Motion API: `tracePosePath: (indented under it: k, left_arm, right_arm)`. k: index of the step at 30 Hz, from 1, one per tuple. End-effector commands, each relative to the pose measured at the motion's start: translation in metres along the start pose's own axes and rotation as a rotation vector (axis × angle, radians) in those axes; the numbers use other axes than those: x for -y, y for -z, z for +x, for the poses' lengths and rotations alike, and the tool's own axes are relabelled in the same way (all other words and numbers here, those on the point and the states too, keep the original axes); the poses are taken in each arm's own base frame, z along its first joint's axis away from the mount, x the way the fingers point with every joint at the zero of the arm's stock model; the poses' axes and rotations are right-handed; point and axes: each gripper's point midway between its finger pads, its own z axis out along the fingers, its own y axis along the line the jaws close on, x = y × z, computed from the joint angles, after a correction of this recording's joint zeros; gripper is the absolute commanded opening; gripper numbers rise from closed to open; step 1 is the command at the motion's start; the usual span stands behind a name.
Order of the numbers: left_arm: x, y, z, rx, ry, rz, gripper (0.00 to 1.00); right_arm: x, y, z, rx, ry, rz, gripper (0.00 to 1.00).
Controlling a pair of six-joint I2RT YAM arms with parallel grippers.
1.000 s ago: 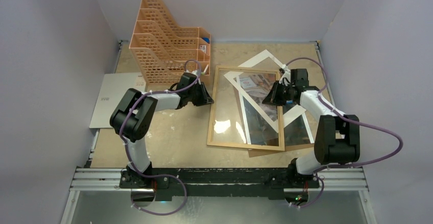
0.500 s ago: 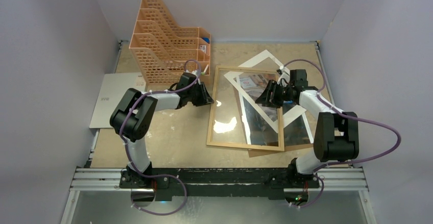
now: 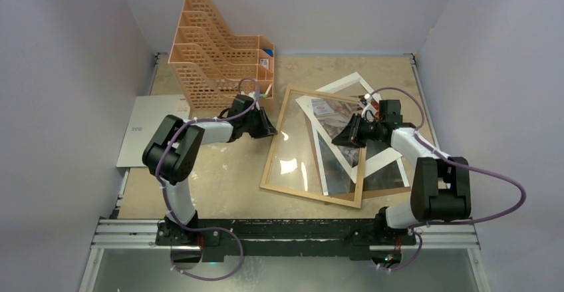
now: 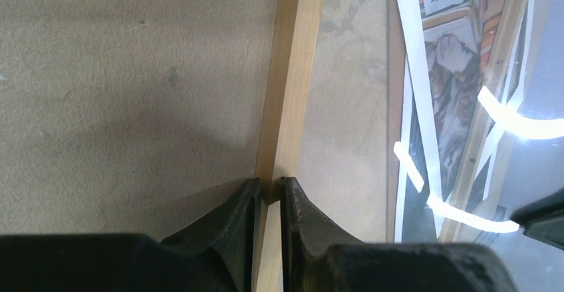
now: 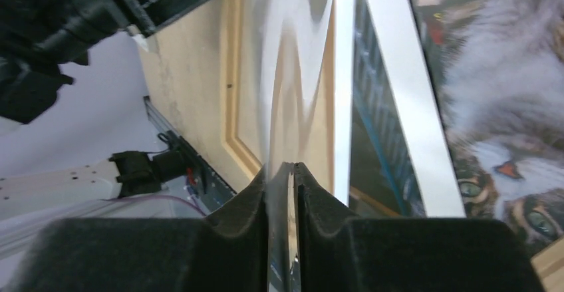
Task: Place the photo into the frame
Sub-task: Place the photo frame item in the photo frame.
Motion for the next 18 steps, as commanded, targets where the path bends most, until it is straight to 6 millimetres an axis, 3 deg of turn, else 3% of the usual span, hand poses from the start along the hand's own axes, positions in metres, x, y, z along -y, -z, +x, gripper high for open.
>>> tracePosePath:
  k: [1,10,18]
  left_arm:
    - [-0.023,0.004,0.035,-0.096,0.059,-0.064,0.18]
    - [-0.014,0.023,0.041,-0.09,0.136,-0.047,0.15]
    - [-0.003,0.027,0.053,-0.131,0.129,0.045,0.13]
  right_arm:
    - [-0.058,0.019,-0.026,0.061,0.038,-0.143,0.17]
    - [-0.101,0.041,-0.033,0.054,0.017,-0.234,0.15]
    - [-0.099,0.041,-0.04,0.063,0.09,-0.209,0.13]
